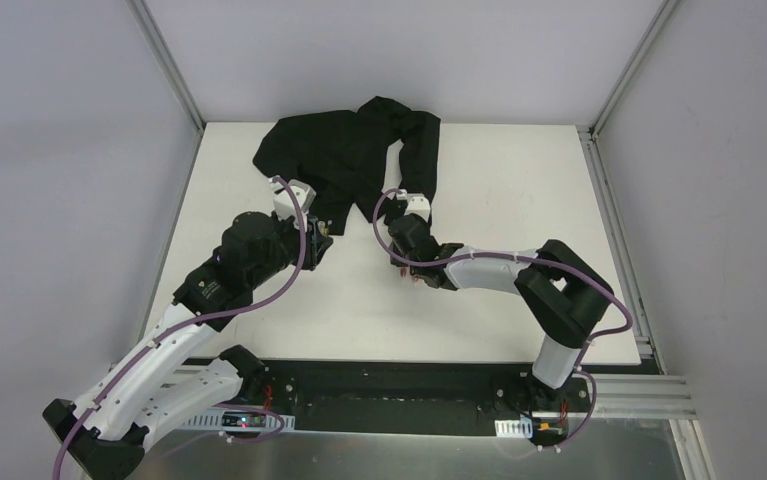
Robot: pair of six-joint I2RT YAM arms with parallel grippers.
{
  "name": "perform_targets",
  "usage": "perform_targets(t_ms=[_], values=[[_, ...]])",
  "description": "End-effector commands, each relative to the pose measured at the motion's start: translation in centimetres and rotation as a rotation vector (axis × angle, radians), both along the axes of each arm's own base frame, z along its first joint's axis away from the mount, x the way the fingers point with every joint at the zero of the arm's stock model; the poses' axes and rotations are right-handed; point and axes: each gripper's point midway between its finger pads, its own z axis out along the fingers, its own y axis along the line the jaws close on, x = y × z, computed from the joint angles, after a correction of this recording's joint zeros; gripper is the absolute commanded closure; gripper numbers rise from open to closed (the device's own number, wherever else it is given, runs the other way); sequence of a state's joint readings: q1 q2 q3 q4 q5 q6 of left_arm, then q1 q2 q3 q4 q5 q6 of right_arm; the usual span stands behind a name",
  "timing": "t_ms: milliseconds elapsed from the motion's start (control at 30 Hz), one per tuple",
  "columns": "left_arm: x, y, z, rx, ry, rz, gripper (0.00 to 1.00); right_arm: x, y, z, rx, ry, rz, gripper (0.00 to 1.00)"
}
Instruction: Paint the nails
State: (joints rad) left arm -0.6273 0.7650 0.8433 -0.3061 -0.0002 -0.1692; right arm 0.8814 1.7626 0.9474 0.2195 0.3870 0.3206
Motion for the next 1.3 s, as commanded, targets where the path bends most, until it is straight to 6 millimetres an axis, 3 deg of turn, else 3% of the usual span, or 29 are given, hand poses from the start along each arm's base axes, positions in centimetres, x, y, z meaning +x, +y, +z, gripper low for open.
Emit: perform_targets(t_ms=[0,933,1267], values=[[0.1,-0.5,2.4,-0.051,-0.041,-0.016,1.00,0.0,0.7,2.9,0.038,-0.044,0.023,1.00],[0.0,-0.4,2.6,-0.050,-0.049,-0.017,1.00,-0.4,0.8,9.6,0.201,-0.090,0.065,1.00],[-0.1,-0.4,2.7,-0.052,-0.056,-0.020,1.00,1.4,-0.1,7.8,0.234,-0.016,0.013,1.00]])
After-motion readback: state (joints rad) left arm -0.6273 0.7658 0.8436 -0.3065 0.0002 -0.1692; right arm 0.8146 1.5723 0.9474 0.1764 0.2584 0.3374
